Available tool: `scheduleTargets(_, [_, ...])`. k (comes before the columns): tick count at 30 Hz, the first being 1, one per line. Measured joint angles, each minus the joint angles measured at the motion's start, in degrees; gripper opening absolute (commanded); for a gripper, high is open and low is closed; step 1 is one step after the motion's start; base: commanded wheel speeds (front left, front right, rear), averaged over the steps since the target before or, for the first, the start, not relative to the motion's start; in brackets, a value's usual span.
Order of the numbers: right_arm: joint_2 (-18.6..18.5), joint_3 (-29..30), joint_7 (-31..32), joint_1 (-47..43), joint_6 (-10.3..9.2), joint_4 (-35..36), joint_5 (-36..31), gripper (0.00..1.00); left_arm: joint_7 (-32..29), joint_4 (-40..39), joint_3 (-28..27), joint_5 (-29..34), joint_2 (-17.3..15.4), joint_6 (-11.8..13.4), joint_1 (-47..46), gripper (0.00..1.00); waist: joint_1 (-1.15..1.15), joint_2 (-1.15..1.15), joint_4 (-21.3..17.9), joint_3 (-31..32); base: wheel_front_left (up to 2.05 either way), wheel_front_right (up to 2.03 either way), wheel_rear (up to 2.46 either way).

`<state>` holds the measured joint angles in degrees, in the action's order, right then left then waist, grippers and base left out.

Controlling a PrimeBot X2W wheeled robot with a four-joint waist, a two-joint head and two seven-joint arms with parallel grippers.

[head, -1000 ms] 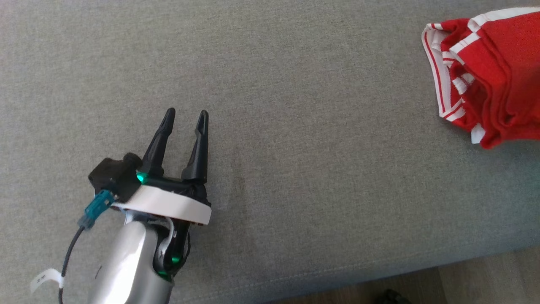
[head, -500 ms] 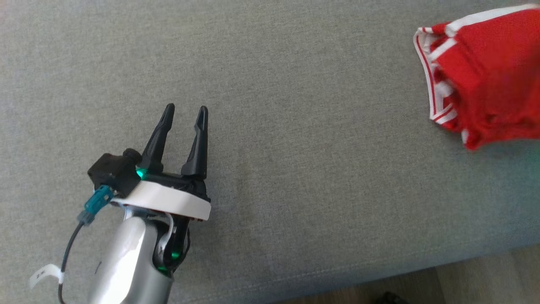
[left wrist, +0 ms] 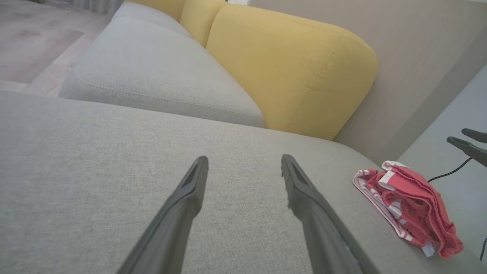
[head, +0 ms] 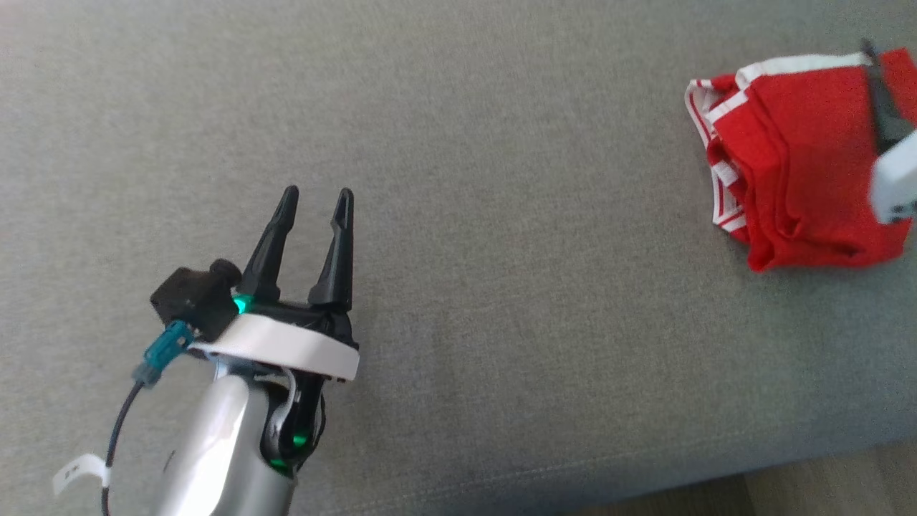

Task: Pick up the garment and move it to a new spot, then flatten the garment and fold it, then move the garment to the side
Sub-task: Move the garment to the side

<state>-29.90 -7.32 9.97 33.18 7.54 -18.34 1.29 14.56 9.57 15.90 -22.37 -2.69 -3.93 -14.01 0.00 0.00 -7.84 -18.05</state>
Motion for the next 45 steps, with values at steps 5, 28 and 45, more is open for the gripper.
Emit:
scheduleTargets(5, [7.2,0.3,-3.8,-0.2,0.0,3.8,0.8,1.0,0.0,-0.3,-0.2,-0.6,0.0,0.7,2.3,1.0,0.0,0.0,1.0,3.7,0.0,0.0,0.0])
scheduleTargets(28, [26.9,3.8,-23.2,-27.8,0.0,3.1,2.9,1.0,0.1,-2.9,-4.2,-1.7,-0.1,1.4,14.4,1.0,0.0,0.0,5.9,17.4,0.0,0.0,0.0])
scheduleTargets(45, [27.0,3.2,-24.2,-29.1,0.0,2.8,3.5,1.0,0.1,-3.4,-5.3,-0.2,-0.1,2.6,15.8,1.0,0.0,0.0,4.8,17.5,0.0,0.0,0.0])
